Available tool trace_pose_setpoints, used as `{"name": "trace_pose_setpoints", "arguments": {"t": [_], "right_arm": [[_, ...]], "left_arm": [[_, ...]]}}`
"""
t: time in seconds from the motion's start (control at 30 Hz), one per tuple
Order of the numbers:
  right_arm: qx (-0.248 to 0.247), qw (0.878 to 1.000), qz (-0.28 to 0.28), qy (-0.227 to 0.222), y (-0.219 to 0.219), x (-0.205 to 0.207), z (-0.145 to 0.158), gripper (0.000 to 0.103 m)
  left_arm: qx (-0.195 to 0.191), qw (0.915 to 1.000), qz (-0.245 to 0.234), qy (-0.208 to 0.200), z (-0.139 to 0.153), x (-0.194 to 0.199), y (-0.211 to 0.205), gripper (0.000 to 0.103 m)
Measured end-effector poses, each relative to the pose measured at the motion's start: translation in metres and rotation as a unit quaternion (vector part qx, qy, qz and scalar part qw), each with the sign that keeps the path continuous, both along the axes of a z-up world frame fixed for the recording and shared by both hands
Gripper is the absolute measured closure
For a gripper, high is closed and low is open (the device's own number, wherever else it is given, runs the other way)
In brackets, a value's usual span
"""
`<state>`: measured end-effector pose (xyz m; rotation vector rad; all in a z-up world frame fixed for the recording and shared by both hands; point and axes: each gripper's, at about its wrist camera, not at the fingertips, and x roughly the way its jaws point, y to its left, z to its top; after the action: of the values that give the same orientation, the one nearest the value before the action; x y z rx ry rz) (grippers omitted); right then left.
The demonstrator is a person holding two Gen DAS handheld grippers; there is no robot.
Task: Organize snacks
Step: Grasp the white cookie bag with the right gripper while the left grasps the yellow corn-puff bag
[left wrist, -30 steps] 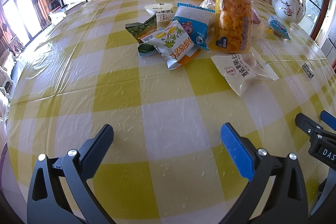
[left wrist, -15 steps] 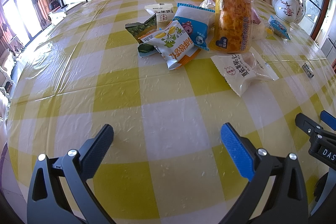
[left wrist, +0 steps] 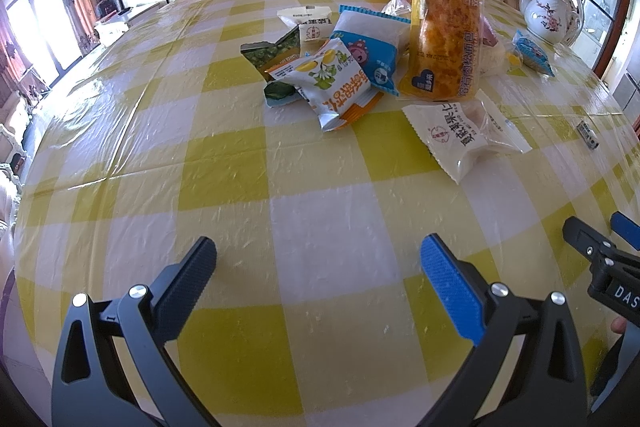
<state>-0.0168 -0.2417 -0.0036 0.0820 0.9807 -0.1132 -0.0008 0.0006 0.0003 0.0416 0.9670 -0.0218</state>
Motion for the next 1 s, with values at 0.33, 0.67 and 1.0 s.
{"name": "trace_pose_setpoints", "arguments": {"t": [0.33,0.67,1.0], "right_arm": [[0.06,0.995,0.079,-0.008,0.016,0.007,0.01,0.004],[0.084,0.987,0.134,0.004,0.096,0.08,0.008,0.004],[0.018,0.983,0.177,-0.044,0.111,0.074,0.015,0.052]], "left_arm": [[-0.107,0.987,0.094,-0.076,0.019,-0.023,0.058,0.001],[-0.179,0.9652,0.148,-0.12,0.024,-0.039,0.091,0.001],[-0.162,0.9697,0.136,-0.123,0.024,-0.038,0.082,0.001]]}}
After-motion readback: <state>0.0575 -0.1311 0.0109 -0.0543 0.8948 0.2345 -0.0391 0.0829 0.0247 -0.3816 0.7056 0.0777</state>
